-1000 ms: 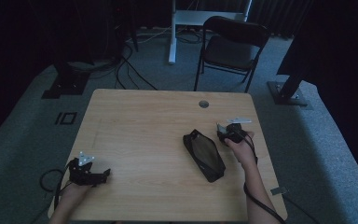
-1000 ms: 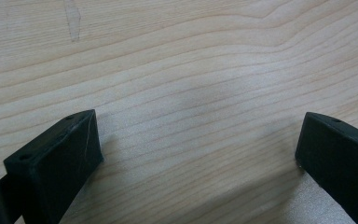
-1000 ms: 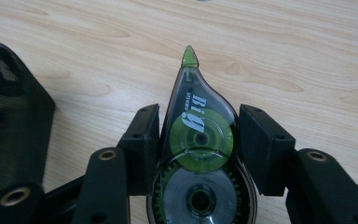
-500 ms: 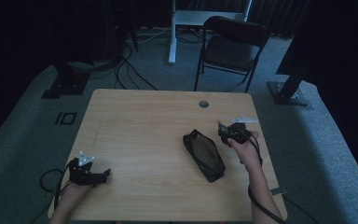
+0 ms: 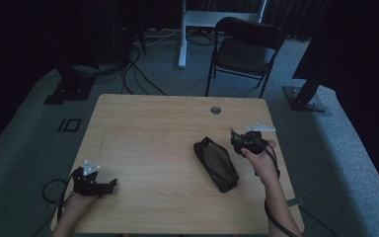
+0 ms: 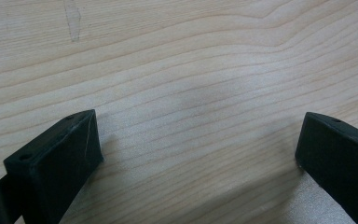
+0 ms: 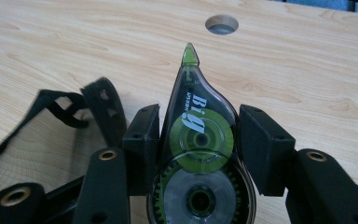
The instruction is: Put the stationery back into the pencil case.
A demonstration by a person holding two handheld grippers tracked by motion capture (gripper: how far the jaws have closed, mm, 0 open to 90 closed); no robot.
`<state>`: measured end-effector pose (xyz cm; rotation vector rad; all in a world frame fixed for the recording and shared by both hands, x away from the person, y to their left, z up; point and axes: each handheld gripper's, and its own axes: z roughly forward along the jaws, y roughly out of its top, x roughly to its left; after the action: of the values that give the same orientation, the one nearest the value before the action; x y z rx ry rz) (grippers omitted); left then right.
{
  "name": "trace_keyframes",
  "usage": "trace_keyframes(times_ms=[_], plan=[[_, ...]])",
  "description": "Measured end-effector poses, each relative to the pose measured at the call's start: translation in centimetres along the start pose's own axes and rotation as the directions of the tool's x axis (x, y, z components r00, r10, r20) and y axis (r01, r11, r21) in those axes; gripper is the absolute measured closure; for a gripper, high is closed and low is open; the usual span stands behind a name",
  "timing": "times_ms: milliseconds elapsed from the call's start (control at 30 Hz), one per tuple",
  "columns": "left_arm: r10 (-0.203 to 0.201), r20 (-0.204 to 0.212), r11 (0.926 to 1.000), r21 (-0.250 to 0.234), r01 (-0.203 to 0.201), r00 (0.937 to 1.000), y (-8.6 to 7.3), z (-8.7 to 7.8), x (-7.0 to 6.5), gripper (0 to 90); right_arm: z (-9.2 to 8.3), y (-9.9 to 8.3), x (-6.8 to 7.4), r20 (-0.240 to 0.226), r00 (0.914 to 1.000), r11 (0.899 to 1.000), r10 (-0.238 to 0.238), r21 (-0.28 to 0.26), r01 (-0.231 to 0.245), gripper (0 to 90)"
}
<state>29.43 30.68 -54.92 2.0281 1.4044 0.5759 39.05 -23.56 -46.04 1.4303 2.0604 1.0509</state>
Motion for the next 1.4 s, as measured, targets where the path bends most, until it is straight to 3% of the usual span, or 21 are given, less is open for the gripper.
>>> trace_keyframes(times_ms=[567, 1067, 1400], plan=[[-0.001, 0.0, 1.0, -0.001, 0.001, 1.0, 0.0, 0.0, 0.0, 0.2, -3.1, 0.9, 3.9, -0.022, 0.9975, 0.997, -0.067, -0.028, 0.066, 49.8], [-0.001, 0.0, 1.0, -0.001, 0.001, 1.0, 0.0, 0.0, 0.0, 0.2, -3.8, 0.7, 6.7, -0.076, 0.9916, 0.994, -0.104, -0.033, 0.102, 49.8], [-0.001, 0.0, 1.0, -0.001, 0.001, 1.0, 0.0, 0.0, 0.0, 0.2, -2.9, -0.3, 8.0, -0.105, 0.9884, 0.994, -0.11, 0.014, 0.112, 49.8]])
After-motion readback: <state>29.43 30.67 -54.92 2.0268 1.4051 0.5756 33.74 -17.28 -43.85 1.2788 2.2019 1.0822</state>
